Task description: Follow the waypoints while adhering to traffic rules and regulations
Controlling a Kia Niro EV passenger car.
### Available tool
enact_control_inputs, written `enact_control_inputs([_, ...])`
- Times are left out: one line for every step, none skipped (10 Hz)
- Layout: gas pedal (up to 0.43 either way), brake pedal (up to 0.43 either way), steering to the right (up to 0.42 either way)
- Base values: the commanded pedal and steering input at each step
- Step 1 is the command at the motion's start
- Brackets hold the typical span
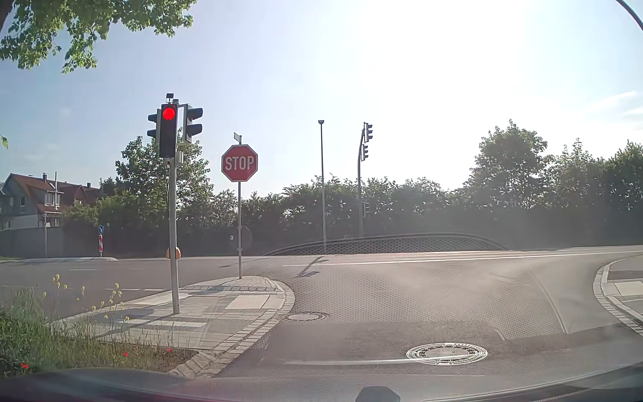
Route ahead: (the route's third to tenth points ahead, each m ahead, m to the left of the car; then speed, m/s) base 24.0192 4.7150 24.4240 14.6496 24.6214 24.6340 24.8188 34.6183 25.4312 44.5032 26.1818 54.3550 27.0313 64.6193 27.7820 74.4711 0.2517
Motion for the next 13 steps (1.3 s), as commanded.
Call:
enact_control_inputs([0.000, 0.220, 0.168])
enact_control_inputs([0.000, 0.220, 0.168])
enact_control_inputs([0.000, 0.213, 0.168])
enact_control_inputs([0.000, 0.201, 0.167])
enact_control_inputs([0.000, 0.195, 0.167])
enact_control_inputs([0.000, 0.189, 0.166])
enact_control_inputs([0.000, 0.195, 0.163])
enact_control_inputs([0.000, 0.189, 0.159])
enact_control_inputs([0.000, 0.183, 0.153])
enact_control_inputs([0.000, 0.183, 0.146])
enact_control_inputs([0.000, 0.183, 0.142])
enact_control_inputs([0.000, 0.183, 0.136])
enact_control_inputs([0.000, 0.183, 0.130])
